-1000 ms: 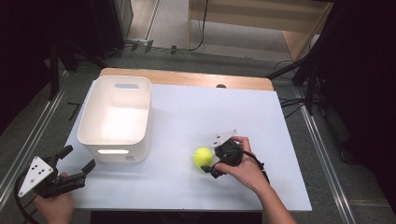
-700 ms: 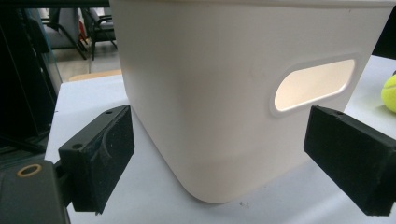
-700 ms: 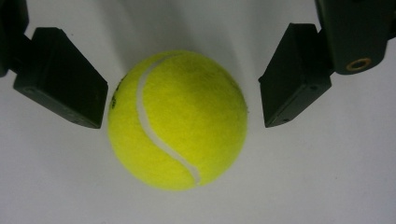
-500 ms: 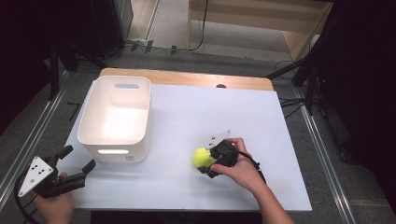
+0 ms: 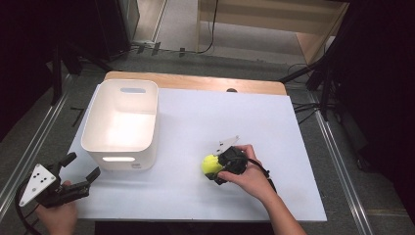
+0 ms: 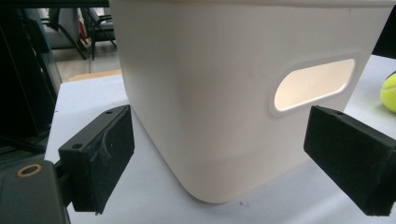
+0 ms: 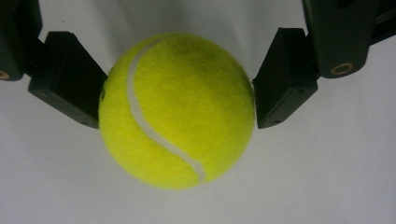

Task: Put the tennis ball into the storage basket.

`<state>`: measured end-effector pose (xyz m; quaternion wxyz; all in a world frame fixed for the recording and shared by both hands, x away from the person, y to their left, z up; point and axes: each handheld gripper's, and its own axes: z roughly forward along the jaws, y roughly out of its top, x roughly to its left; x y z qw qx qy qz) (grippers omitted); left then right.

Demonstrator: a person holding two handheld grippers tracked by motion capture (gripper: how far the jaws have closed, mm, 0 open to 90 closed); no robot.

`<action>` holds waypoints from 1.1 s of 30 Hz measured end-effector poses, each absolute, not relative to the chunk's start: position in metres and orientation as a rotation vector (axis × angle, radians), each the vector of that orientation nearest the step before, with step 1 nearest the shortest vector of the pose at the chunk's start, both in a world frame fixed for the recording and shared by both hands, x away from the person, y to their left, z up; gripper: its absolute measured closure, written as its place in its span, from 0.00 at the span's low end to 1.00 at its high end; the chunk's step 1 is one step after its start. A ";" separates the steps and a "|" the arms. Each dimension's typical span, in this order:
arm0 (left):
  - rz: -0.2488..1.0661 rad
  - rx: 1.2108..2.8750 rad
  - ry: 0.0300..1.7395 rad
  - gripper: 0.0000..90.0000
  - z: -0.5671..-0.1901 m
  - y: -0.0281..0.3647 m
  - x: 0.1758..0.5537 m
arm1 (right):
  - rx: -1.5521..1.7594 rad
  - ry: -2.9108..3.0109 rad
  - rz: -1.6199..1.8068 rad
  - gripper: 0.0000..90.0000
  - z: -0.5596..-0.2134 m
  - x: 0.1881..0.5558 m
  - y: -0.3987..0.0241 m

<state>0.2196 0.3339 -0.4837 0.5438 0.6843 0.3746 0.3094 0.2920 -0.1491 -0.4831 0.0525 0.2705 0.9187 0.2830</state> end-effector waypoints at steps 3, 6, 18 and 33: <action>0.736 1.624 0.890 0.09 -0.484 0.334 0.220 | 0.827 2.792 0.865 0.23 -0.483 0.292 -0.148; 0.735 1.624 0.890 0.09 -0.484 0.334 0.220 | 0.818 2.794 0.867 0.23 -0.483 0.294 -0.148; 0.734 1.623 0.890 0.10 -0.484 0.334 0.220 | 0.830 2.779 0.864 0.25 -0.484 0.295 -0.145; 0.735 1.626 0.890 0.10 -0.484 0.334 0.220 | 0.823 2.790 0.867 0.26 -0.483 0.297 -0.145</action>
